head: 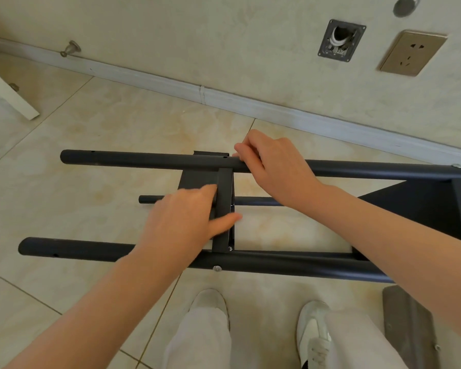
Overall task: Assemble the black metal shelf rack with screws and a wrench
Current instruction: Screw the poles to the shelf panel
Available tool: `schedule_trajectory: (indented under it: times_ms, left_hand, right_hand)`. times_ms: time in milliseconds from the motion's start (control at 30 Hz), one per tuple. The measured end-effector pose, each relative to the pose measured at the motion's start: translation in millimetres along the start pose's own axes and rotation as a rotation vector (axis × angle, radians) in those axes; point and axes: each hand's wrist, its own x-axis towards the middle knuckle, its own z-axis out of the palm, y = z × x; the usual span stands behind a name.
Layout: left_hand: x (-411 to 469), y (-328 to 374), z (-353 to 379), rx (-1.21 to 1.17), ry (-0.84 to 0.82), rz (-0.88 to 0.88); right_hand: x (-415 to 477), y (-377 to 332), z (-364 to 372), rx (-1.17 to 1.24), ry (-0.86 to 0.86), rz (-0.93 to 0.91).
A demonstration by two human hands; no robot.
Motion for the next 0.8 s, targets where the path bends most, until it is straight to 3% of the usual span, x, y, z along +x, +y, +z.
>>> schedule_trajectory:
  times_ms: [100, 167, 333, 433, 533, 800]
  left_hand:
    - [-29, -16, 3, -0.166, -0.310, 0.108]
    - [-39, -23, 8, -0.186, -0.356, 0.175]
    - [-43, -31, 12, -0.304, -0.179, 0.277]
    - [-44, -37, 17, -0.236, -0.032, 0.447]
    - [-45, -38, 23, -0.170, 0.031, 0.498]
    - [-45, -34, 23, -0.126, 0.054, 0.465]
  right_hand:
    - [1, 2, -1, 0.004, 0.010, -0.016]
    - [0, 2, 0, -0.012, 0.021, -0.033]
    - [-5, -1, -3, 0.066, 0.022, -0.066]
    - [-21, -4, -6, 0.237, 0.038, -0.053]
    - [-50, -5, -7, 0.303, 0.037, -0.015]
    - [-88, 11, -3, 0.419, -0.464, 0.240]
